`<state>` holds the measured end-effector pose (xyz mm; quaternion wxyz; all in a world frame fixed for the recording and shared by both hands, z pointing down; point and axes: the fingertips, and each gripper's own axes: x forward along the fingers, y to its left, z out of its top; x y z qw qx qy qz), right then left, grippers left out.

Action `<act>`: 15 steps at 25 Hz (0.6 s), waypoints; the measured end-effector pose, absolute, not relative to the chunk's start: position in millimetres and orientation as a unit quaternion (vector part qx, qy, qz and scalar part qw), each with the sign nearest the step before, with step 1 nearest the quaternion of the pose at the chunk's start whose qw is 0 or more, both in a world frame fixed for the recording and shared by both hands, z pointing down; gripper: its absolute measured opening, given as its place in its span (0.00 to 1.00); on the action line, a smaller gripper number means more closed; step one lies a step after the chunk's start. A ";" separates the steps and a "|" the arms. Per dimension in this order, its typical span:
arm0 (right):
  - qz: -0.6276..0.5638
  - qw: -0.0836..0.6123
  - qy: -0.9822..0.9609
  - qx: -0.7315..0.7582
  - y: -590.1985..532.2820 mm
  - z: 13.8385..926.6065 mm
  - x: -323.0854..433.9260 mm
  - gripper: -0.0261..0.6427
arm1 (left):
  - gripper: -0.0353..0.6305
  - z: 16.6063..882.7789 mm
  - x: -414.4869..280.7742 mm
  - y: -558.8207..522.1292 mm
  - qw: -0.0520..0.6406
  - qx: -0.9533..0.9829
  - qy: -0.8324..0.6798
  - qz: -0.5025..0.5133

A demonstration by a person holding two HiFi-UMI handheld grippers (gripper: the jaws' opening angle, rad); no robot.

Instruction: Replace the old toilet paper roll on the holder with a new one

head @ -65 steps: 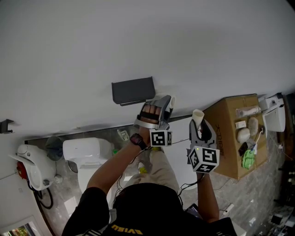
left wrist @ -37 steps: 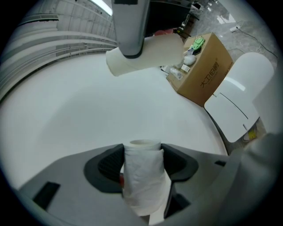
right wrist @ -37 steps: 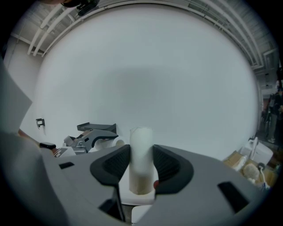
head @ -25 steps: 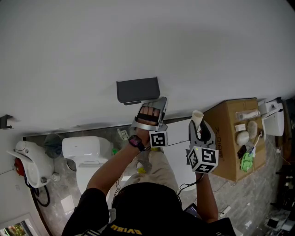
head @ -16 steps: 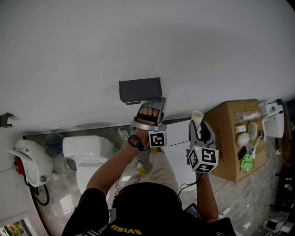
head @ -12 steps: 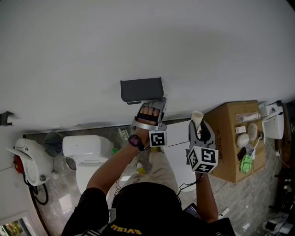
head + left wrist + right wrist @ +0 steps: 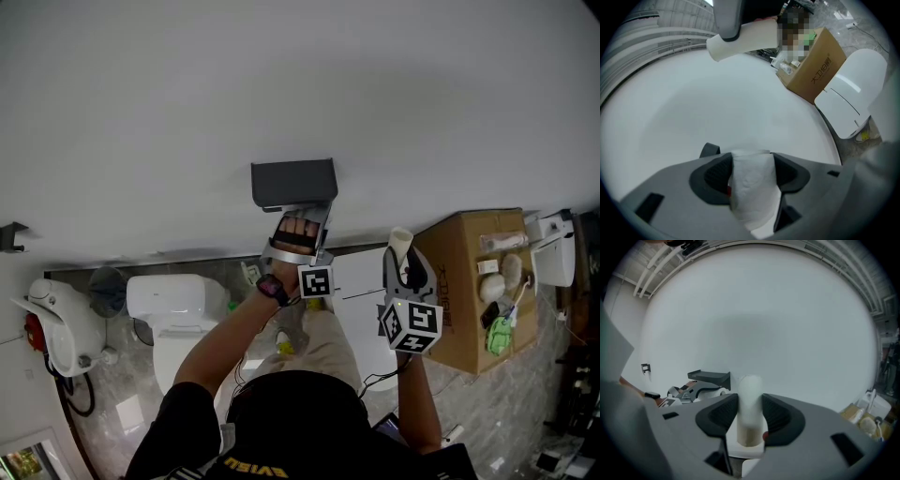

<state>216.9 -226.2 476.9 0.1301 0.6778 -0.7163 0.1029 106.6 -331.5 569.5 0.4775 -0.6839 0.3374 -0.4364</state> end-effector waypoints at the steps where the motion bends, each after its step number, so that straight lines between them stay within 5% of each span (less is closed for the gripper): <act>1: 0.103 0.130 -0.717 0.677 -226.2 476.8 215.6 0.29 | 0.45 571.5 103.7 -331.7 0.474 -0.685 0.338 -0.439; 15: 0.094 0.128 -0.722 0.673 -231.1 470.0 196.9 0.29 | 0.45 576.4 71.9 -333.5 0.460 -0.681 0.348 -0.451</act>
